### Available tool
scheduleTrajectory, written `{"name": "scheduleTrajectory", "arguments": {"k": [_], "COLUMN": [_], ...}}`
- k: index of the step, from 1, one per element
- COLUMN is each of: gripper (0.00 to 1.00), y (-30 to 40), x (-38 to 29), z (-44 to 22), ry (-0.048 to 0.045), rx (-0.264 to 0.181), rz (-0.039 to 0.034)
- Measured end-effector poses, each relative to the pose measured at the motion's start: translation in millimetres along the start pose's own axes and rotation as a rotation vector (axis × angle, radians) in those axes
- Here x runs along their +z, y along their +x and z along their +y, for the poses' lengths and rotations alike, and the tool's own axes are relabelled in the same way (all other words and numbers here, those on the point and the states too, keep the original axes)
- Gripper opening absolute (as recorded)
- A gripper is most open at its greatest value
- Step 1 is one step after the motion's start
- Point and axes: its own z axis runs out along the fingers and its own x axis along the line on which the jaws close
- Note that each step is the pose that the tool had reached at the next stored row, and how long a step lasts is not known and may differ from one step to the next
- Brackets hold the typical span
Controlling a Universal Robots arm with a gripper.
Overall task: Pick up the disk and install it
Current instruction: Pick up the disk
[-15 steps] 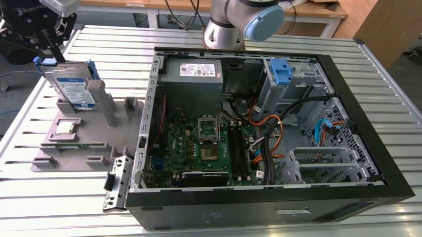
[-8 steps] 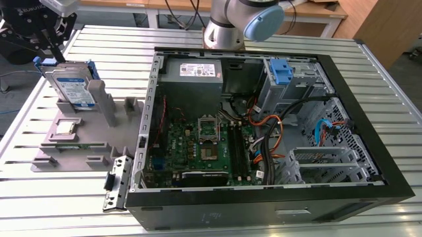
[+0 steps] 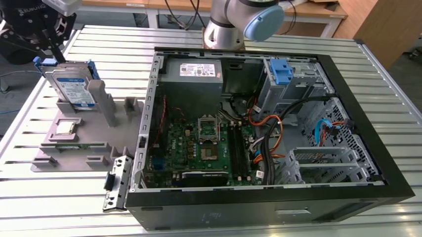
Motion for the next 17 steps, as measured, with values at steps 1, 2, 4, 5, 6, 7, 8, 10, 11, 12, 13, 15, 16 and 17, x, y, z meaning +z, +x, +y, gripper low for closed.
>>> {"name": "scheduleTrajectory", "arguments": {"k": [1,2,4,5,6,7,8,10,11,12,13,15,16,17], "gripper": [0.1,0.1,0.1,0.1,0.1,0.1,0.1,0.1,0.1,0.1,0.1,0.1,0.1,0.1], "y": [0.0,0.0,0.0,0.0,0.0,0.0,0.0,0.0,0.0,0.0,0.0,-0.1,-0.1,-0.2], "x": [0.1,0.2,0.3,0.4,0.4,0.5,0.6,0.7,0.8,0.9,1.0,1.3,1.3,1.3], "z": [0.0,0.0,0.0,0.0,0.0,0.0,0.0,0.0,0.0,0.0,0.0,0.1,0.2,0.2], "ry": [-0.0001,-0.0001,-0.0003,-0.0003,-0.0004,-0.0004,-0.0005,-0.0005,-0.0006,-0.0006,-0.0007,-0.0007,-0.0007,-0.0008], "rx": [-0.01,-0.02,-0.041,-0.052,-0.063,-0.074,-0.085,-0.105,-0.116,-0.126,-0.136,-0.153,-0.161,-0.169], "rz": [0.0002,0.0005,0.001,0.0012,0.0014,0.0016,0.0018,0.0023,0.0025,0.0027,0.0029,0.0031,0.0033,0.0035]}}
